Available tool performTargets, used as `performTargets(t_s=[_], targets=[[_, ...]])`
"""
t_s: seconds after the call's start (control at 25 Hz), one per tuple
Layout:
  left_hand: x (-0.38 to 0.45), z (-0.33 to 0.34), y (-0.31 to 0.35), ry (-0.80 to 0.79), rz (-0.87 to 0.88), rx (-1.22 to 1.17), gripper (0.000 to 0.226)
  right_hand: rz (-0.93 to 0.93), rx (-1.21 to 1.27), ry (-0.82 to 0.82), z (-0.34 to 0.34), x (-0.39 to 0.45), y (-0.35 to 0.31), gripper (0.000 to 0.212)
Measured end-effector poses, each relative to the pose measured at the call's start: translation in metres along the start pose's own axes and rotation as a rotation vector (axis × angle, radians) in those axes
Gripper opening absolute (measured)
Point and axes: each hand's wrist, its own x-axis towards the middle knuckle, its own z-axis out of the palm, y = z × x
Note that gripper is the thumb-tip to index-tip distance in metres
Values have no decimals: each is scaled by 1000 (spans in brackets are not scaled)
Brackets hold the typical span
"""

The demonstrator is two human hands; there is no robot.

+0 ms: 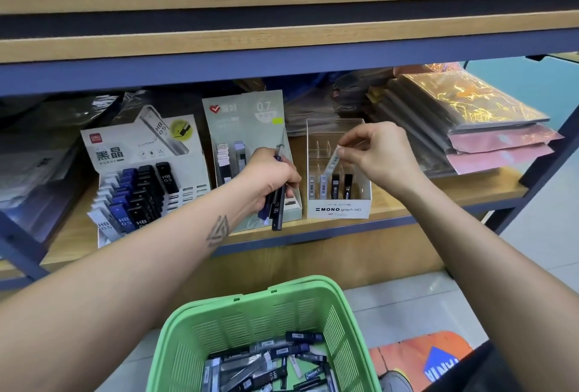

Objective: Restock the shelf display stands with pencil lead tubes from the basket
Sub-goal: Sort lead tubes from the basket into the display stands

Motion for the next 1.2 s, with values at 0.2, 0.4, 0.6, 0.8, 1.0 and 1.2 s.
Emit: performTargets(t_s=[0.2,0.4,0.6,0.8,1.0,1.2], targets=[[4,5,-14,31,-49,17,23,-59,-105,-37,32,-9,3,11],[4,7,-19,12,-43,21,21,-103,-215,-83,59,-16,8,8],[0,4,-22,-49,-59,-71,30,-111,-352,-145,72,-21,7,12],[-8,-3,-23,-112,-66,-127,27,-97,-335,-64,68,-23,3,28],[-17,-11,-18,-227,-88,-176,14,12,-3,-87,58,-19,-17,17],[-31,-44,-23,-487,-106,-300,12,126,597,-358,67,-18,-55,23]])
